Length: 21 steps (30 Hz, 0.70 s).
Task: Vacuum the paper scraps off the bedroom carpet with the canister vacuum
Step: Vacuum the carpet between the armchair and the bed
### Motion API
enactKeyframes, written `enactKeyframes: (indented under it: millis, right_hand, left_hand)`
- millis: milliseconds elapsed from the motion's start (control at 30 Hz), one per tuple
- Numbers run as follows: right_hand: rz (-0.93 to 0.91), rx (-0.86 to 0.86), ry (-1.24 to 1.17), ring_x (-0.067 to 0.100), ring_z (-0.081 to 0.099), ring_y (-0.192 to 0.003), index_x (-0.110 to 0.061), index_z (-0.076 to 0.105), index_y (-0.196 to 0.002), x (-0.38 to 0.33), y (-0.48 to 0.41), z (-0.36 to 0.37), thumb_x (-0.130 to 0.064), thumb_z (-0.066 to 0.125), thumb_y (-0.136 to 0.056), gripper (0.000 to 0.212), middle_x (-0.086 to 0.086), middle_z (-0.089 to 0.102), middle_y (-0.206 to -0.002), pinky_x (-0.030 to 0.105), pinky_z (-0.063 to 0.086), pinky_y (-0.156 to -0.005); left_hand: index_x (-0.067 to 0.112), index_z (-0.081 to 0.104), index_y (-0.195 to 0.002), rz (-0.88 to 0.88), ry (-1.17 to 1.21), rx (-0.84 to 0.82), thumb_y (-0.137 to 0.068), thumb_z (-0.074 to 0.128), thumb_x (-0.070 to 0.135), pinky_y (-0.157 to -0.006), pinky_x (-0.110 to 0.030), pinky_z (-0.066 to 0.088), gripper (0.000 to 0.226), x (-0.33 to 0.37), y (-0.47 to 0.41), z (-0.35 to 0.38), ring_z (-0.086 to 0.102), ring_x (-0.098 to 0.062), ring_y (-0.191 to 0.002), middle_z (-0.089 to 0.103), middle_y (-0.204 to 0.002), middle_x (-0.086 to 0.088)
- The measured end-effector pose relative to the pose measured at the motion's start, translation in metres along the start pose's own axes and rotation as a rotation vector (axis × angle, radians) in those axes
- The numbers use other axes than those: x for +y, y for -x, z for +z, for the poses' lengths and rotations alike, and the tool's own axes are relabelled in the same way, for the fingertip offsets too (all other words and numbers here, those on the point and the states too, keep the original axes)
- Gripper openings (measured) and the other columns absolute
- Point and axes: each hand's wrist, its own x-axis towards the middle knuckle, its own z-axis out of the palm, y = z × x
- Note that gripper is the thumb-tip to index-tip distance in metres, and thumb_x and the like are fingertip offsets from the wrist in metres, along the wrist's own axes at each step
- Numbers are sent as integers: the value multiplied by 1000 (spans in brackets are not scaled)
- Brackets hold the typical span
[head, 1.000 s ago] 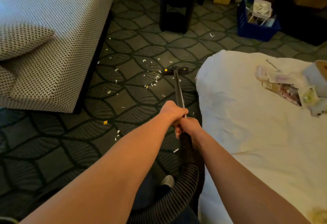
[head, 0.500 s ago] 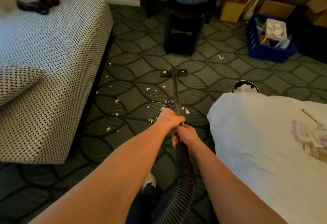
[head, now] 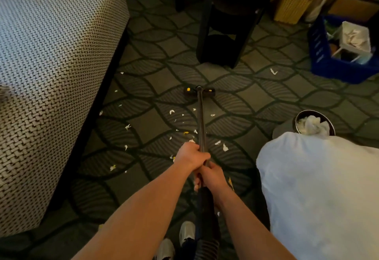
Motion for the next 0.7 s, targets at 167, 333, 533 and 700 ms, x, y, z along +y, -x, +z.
enactKeyframes:
  millis: [167, 333, 533, 700]
  right_hand:
    - [73, 1, 0, 15, 46, -40, -4, 56, -95, 20, -27, -3, -4, 56, -89, 5, 8, 50, -52, 26, 41, -41]
    - [137, -5, -26, 15, 45, -40, -5, 56, -96, 35, -23, -6, -8, 56, -93, 5, 8, 49, -53, 26, 39, -39]
    - [175, 13, -20, 16, 45, -37, -4, 56, -87, 38, -14, -3, -8, 56, -92, 6, 9, 48, -50, 26, 39, -39]
    - [193, -15, -15, 16, 46, -38, -4, 55, -89, 47, 0, 0, -4, 55, -89, 1, 7, 49, -50, 26, 40, -40]
  left_hand:
    - [23, 58, -67, -46, 9, -18, -76, 67, 23, -68, -26, 52, 12, -23, -18, 14, 60, -8, -69, 61, -72, 4]
    - [16, 67, -74, -68, 24, -33, -74, 67, 25, -75, -33, 58, 9, -37, -11, 26, 68, -15, -75, 70, -77, -3]
    - [16, 61, -65, -98, 11, -35, -73, 67, 24, -68, -30, 54, 13, -32, 7, 21, 62, -14, -66, 64, -68, -1]
    - [16, 59, -62, -116, -20, -36, -72, 67, 24, -60, -27, 49, 15, -37, 22, 20, 56, -12, -58, 57, -61, 0]
